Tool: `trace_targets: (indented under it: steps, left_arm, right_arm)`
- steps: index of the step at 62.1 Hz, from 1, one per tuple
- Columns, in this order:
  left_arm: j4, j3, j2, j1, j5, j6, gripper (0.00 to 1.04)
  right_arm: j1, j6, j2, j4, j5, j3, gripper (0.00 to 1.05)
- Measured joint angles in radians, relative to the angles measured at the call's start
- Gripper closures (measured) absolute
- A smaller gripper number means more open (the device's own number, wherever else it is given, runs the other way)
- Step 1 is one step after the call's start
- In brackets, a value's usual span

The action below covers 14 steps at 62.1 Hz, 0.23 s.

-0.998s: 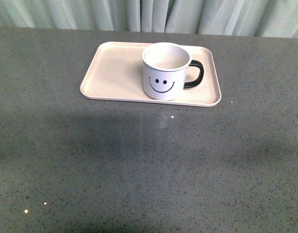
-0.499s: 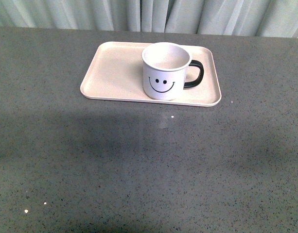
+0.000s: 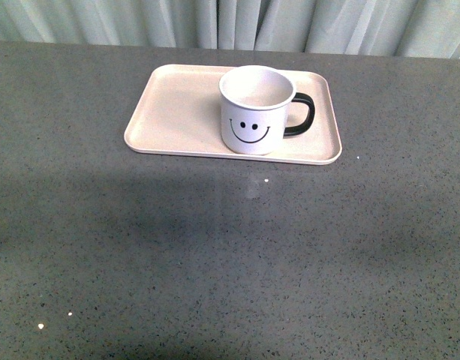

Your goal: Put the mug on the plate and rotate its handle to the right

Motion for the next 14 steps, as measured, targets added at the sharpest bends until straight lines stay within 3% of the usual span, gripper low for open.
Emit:
trace_targets:
  steps: [14]
  left_arm:
    - [0.0,0.0,0.0,0.0,0.0,0.0,0.09]
  right_arm:
    - [0.0,0.0,0.0,0.0,0.0,0.0,0.09]
